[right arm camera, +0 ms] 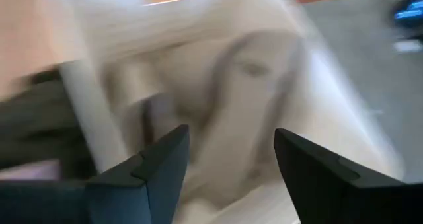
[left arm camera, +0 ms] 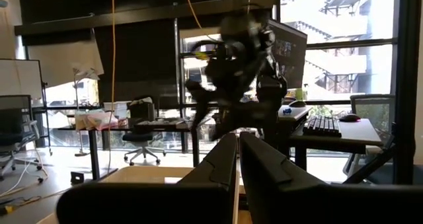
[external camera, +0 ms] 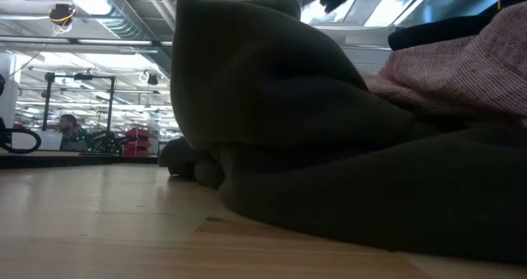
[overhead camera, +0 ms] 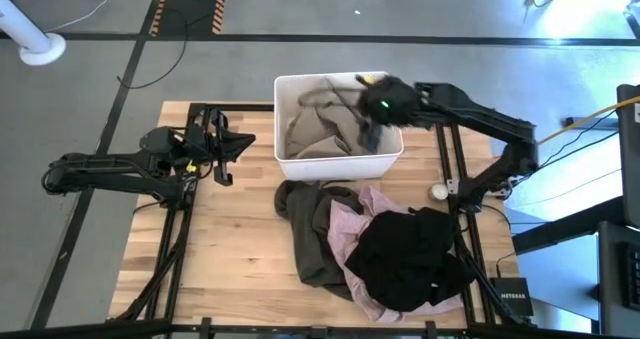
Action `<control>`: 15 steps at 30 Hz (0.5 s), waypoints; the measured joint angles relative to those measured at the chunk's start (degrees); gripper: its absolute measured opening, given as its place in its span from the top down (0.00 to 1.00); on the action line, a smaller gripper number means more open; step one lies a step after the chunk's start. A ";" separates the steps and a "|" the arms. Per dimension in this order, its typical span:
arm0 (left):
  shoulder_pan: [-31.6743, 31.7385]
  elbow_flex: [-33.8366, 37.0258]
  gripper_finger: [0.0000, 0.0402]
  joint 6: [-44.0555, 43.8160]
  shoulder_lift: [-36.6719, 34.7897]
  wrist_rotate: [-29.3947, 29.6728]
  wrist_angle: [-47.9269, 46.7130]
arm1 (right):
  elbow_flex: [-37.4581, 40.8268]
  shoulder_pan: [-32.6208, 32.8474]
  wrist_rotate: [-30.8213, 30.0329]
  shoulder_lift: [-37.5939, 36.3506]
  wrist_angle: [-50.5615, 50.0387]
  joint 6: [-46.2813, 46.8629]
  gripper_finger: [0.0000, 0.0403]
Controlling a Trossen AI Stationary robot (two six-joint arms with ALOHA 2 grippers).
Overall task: Sort clothes
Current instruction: Put the black shirt into the white laundry bin
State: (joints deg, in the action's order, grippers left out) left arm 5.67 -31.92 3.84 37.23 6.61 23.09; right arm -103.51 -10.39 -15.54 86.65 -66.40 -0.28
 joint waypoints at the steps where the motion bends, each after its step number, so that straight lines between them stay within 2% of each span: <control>1: -0.01 0.00 0.96 0.01 0.00 0.00 0.01 | -0.01 1.74 2.25 -0.94 -1.80 2.01 0.40; 5: -0.01 0.00 0.96 0.17 0.00 0.00 0.10 | -0.01 10.66 7.71 -3.30 -7.28 9.20 0.40; 10: -0.01 0.00 0.96 0.02 0.00 0.00 0.09 | 0.01 23.93 8.31 -2.96 -12.52 18.44 0.40; 15: -0.02 0.00 0.96 0.02 0.00 0.00 0.04 | 0.03 35.09 7.26 -0.32 -14.20 22.68 0.40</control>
State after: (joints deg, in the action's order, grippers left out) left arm 5.65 -31.92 3.86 37.23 6.61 23.14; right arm -103.48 24.71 -8.27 86.34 -80.60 22.40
